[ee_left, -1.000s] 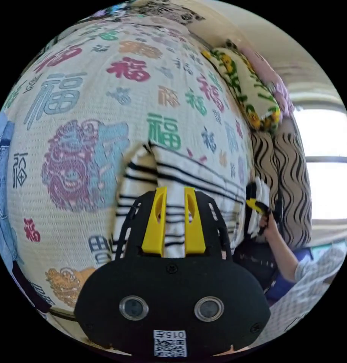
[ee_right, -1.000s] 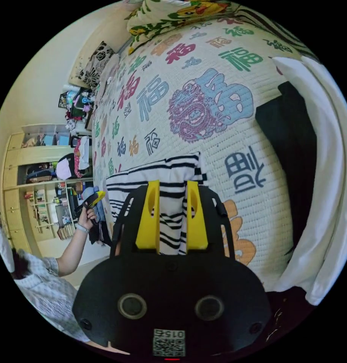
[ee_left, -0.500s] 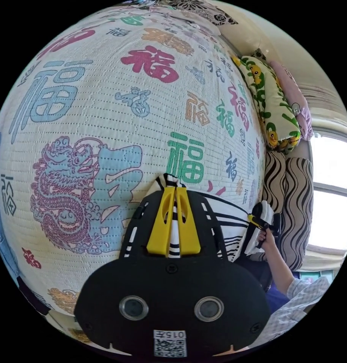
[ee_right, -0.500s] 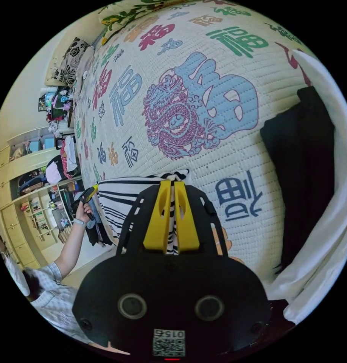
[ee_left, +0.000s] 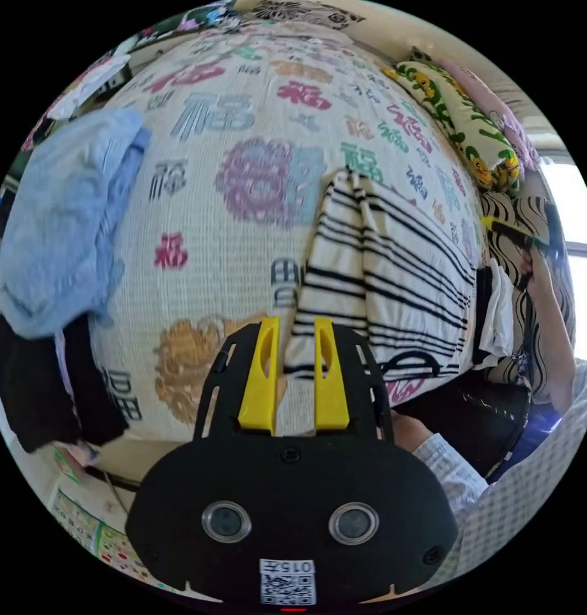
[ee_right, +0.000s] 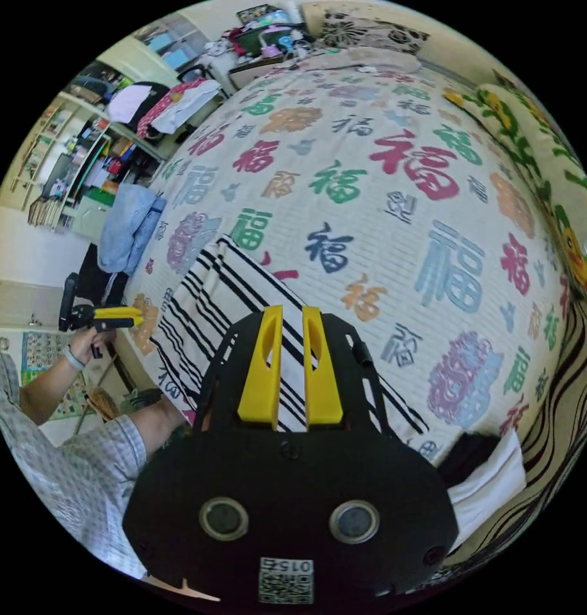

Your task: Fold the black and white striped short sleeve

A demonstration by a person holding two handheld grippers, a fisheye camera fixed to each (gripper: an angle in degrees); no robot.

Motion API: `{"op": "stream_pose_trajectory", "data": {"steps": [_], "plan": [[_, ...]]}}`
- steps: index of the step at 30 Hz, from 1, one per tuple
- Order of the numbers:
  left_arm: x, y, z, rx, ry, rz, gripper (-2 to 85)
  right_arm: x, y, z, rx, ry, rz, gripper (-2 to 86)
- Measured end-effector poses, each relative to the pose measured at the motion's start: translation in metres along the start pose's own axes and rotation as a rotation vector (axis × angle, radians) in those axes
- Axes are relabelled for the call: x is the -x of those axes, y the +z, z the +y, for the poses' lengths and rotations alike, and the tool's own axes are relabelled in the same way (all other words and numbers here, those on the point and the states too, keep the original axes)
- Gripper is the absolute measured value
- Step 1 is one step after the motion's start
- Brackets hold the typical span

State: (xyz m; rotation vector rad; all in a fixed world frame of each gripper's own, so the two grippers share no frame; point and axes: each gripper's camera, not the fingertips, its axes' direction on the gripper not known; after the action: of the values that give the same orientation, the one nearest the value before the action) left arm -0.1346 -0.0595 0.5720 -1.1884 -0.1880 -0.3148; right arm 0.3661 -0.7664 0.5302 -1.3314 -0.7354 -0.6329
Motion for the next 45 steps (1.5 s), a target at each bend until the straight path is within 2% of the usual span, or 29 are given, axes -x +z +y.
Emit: {"op": "stream_pose_trajectory", "data": {"steps": [4, 8, 12, 14, 22, 27, 32, 34, 40, 45], "plan": [[0.000, 0.035, 0.035, 0.058, -0.070, 0.036, 8.5, 0.067, 0.053, -0.083, 0.100, -0.164, -0.060, 7.8], [-0.003, 0.060, 0.045, 0.076, -0.113, 0.062, 8.8, 0.106, 0.100, -0.144, 0.223, -0.233, 0.026, 8.4], [-0.008, 0.063, 0.052, 0.074, -0.107, 0.072, 8.1, 0.118, 0.132, -0.178, 0.338, -0.231, 0.024, 8.9], [-0.007, 0.061, 0.059, 0.035, -0.148, 0.104, 7.9, 0.128, 0.145, -0.189, 0.411, -0.270, 0.101, 8.7], [-0.035, 0.062, 0.076, -0.014, -0.122, 0.084, 6.2, 0.139, 0.139, -0.191, 0.457, -0.431, 0.172, 0.3], [-0.057, 0.053, 0.085, -0.012, -0.036, 0.081, 0.3, 0.119, 0.113, -0.190, 0.414, -0.410, 0.090, -0.6], [-0.112, -0.002, 0.125, -0.212, 0.186, 0.130, -0.4, 0.051, 0.043, -0.152, 0.252, -0.328, -0.143, -0.7], [-0.164, -0.030, 0.140, -0.251, 0.384, 0.188, -0.5, 0.018, 0.014, -0.126, 0.178, -0.290, -0.232, -0.7], [-0.311, -0.036, 0.159, -0.266, 0.763, 0.348, -0.4, -0.104, -0.067, -0.002, -0.053, -0.102, -0.383, -0.2], [-0.422, 0.006, 0.171, -0.234, 0.956, 0.311, -0.4, -0.199, -0.078, 0.084, -0.104, 0.038, -0.449, 0.0]]}}
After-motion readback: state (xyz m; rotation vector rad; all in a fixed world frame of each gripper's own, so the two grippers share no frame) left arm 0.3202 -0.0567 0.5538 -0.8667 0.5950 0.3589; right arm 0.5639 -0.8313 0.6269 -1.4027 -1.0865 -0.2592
